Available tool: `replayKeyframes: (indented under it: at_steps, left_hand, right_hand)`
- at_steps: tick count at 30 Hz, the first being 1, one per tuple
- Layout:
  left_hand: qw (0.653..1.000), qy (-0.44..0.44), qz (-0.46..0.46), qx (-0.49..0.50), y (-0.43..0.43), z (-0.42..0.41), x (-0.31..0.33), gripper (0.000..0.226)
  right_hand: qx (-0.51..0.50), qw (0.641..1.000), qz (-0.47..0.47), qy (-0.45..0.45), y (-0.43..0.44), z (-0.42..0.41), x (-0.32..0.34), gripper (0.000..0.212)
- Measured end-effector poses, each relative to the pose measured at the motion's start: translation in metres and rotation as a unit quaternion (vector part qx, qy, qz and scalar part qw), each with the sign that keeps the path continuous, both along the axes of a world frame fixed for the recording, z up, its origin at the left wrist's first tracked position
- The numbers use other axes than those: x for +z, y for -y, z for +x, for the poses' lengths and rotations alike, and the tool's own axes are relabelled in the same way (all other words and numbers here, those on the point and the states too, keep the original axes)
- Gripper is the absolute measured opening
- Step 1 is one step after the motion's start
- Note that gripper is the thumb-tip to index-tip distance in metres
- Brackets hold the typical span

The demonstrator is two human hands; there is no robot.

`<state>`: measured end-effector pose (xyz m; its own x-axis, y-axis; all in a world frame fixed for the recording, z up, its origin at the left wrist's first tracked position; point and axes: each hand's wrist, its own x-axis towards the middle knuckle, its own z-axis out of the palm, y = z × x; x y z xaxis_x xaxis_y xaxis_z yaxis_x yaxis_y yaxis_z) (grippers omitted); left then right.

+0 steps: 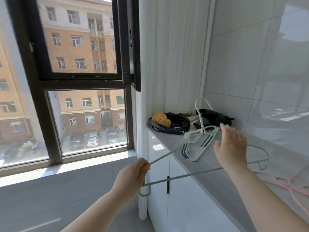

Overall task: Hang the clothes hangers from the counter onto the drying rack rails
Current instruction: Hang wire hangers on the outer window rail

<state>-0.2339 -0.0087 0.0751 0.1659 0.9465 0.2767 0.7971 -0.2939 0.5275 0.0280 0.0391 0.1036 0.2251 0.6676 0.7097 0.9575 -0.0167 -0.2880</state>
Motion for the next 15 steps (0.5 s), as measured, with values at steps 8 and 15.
replayKeyframes:
  at_steps: [8,15]
  left_hand:
    - [0.993,-0.001,-0.077,0.090,0.079,-0.164,0.020,0.030]
    - [0.981,-0.031,-0.114,0.155,0.160,-0.262,0.046,0.020]
  right_hand:
    - [0.196,0.947,-0.241,0.080,0.016,-0.156,0.029,0.029]
    - [0.359,0.889,-0.229,0.170,0.067,-0.346,0.056,0.031]
